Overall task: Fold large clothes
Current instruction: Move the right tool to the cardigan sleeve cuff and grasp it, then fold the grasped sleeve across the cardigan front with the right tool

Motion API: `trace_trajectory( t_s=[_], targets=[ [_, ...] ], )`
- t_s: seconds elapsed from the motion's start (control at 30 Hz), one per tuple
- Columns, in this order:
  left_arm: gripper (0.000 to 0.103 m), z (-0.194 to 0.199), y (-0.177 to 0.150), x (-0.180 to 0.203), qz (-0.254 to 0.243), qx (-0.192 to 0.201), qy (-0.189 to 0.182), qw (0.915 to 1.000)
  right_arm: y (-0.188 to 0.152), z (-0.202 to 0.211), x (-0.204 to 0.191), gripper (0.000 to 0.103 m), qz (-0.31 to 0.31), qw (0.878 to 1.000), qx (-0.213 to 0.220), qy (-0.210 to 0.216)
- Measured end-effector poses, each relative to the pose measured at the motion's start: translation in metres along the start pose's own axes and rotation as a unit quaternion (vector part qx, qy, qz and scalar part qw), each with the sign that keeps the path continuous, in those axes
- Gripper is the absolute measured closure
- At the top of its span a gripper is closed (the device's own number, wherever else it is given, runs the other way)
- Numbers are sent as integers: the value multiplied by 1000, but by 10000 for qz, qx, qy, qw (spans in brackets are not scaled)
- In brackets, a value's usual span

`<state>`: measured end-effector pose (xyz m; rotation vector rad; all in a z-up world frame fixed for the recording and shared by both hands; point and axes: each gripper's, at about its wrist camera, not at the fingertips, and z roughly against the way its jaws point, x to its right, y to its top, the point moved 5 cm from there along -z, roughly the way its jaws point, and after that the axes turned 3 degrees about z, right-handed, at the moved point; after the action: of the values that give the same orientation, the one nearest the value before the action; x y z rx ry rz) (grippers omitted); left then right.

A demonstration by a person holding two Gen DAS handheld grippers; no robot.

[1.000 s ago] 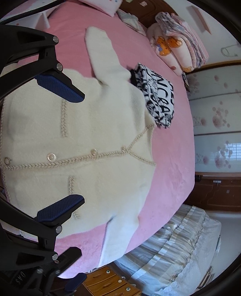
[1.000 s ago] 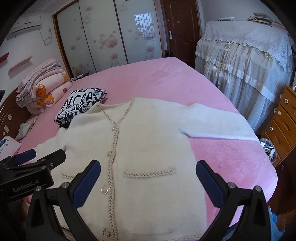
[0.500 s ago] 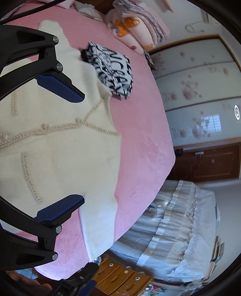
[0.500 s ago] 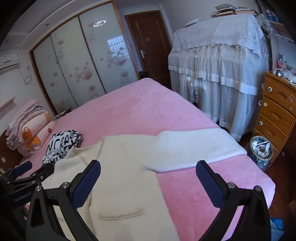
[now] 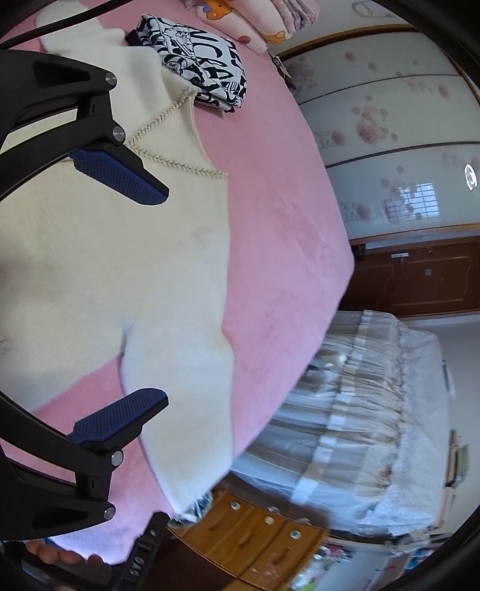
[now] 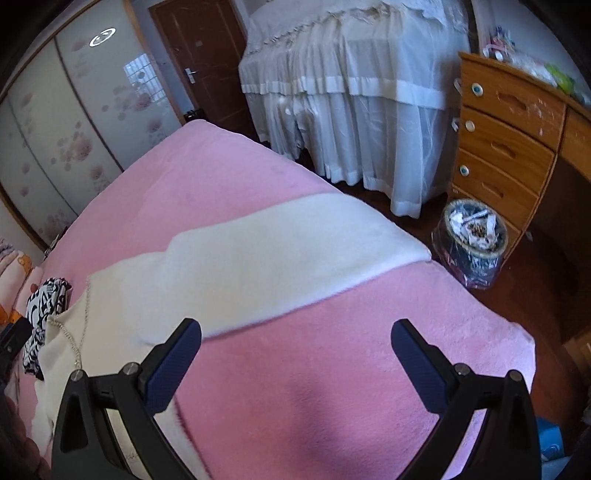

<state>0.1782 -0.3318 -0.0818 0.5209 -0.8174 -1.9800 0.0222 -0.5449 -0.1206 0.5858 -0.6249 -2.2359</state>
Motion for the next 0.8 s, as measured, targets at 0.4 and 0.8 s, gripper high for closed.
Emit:
trace_trajectory(
  t_s=[0.4,0.8],
  targets=[
    [8,-98,-20,14,242,-878,23,9958,8,-97,54,8,-1031,9932,-529,149],
    [8,-69,-13,-7,210,-742,-187,9968,46,-98,39,92,-907,9958,12,-110]
  ],
)
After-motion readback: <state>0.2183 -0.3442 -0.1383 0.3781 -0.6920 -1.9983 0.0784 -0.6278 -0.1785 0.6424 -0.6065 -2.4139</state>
